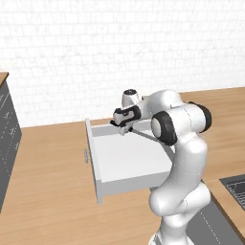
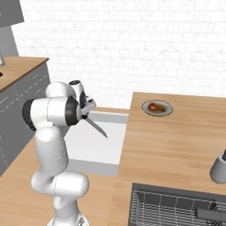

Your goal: Pick up the knife from the drawer and place it on the cutting board. Then place the meat from the plate to the cutting board.

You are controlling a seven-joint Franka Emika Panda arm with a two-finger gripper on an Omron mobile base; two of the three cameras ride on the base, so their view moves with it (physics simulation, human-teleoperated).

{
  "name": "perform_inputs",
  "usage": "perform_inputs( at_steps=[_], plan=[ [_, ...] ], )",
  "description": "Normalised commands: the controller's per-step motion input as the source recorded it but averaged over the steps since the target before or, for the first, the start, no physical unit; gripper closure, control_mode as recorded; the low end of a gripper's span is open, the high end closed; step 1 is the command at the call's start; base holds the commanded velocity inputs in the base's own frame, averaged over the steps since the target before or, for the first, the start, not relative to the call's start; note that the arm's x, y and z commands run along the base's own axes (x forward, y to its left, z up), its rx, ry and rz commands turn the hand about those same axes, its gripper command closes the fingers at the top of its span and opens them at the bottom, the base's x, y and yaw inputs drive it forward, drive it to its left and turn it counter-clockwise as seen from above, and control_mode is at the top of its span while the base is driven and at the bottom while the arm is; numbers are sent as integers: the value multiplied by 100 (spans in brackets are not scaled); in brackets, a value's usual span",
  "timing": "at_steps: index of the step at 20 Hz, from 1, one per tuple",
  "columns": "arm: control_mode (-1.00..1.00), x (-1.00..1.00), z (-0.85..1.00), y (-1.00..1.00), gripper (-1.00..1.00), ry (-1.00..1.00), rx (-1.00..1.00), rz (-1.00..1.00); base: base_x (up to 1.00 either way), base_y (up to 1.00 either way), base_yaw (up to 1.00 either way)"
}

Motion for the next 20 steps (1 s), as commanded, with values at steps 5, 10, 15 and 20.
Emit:
perform_inputs(
  at_steps=[5,10,15,20],
  plan=[
    [-100,-100,85,-8,100,-11,0,0,0,0,0],
    [-100,-100,73,-19,100,0,0,0,0,0,0],
    [-100,-94,99,0,100,0,-3,0,0,0,0],
    [-100,-50,57,2,100,-3,-3,0,0,0,0]
  ],
)
